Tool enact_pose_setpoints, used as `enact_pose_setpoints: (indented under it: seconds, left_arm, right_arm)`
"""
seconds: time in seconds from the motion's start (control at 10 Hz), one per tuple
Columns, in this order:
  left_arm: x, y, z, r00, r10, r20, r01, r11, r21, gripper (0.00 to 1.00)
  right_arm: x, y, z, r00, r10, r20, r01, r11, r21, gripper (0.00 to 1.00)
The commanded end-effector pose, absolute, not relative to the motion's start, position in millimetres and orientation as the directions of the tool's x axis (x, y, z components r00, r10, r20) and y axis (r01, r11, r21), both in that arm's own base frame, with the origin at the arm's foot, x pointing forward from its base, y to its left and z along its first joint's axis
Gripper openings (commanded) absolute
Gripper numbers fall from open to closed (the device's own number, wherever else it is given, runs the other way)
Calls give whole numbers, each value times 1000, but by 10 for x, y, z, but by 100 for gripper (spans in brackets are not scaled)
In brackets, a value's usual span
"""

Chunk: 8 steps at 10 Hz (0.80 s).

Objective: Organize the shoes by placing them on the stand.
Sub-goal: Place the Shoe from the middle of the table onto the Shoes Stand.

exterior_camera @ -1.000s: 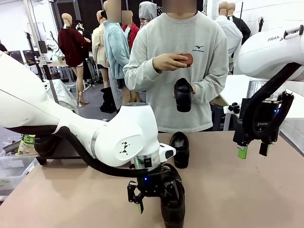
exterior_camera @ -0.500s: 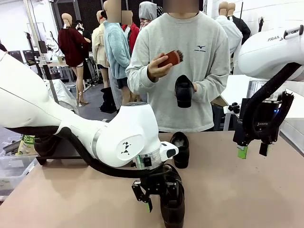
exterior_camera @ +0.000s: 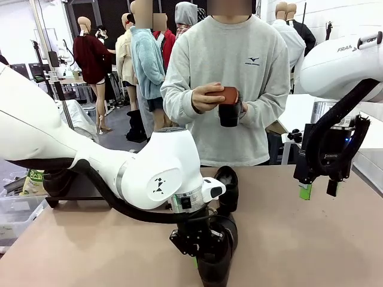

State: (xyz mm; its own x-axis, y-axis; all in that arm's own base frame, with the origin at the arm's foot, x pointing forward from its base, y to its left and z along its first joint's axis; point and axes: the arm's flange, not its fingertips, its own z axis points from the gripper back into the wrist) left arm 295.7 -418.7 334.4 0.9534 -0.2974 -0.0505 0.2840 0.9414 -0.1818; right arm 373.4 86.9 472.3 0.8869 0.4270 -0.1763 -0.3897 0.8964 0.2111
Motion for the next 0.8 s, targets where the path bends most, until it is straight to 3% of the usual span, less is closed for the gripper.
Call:
enact_pose_setpoints:
  seconds: [0.0, 0.4, 0.6, 0.7]
  left_arm:
    - [2975, -4112, 3330, 942, -328, -67, 311, 931, -191, 0]
    - [2908, -4000, 3595, 946, -316, -68, 299, 936, -186, 0]
    - [2850, -3686, 4085, 959, -282, -10, 275, 942, -191, 0]
    - [2797, -3431, 4400, 970, -234, 73, 244, 946, -211, 0]
  right_arm:
    - [3748, 889, 4748, 893, 413, -180, -375, 903, 209, 100]
    - [3748, 889, 4748, 893, 413, -180, -375, 903, 209, 100]
    - [3748, 889, 4748, 893, 413, -180, -375, 903, 209, 100]
    - [3748, 889, 4748, 893, 413, -180, -375, 903, 209, 100]
